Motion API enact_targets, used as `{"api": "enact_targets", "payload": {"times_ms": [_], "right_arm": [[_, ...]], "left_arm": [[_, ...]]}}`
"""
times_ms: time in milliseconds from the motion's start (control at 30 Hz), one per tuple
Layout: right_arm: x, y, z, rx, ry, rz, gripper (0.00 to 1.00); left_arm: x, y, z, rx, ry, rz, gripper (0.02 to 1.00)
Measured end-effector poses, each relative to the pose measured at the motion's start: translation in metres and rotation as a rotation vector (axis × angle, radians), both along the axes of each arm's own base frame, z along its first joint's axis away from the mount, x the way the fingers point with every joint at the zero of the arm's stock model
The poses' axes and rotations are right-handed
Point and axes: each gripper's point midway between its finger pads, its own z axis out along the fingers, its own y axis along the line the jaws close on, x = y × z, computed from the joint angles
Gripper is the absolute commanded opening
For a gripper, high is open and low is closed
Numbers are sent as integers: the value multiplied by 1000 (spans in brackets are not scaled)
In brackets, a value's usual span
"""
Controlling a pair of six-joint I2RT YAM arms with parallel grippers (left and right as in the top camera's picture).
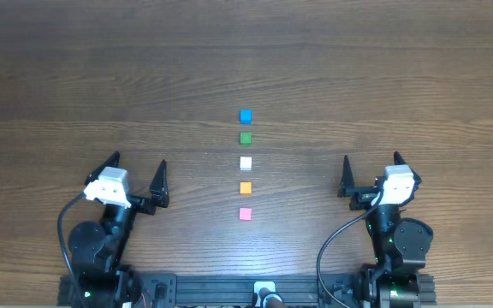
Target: Stack Cubes
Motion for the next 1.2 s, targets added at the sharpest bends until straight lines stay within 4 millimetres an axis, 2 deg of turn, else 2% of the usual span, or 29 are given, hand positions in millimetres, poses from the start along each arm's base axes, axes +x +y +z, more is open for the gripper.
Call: {"api": "enact_targets", "payload": {"times_ms": [1067, 1200], "right_arm": [[0, 0, 0, 0, 0, 0, 991], [0, 0, 0, 0, 0, 0, 993]], "left_arm": [[0, 0, 2, 0, -9, 0, 1000], [-1, -5, 4, -6, -17, -27, 998]]}}
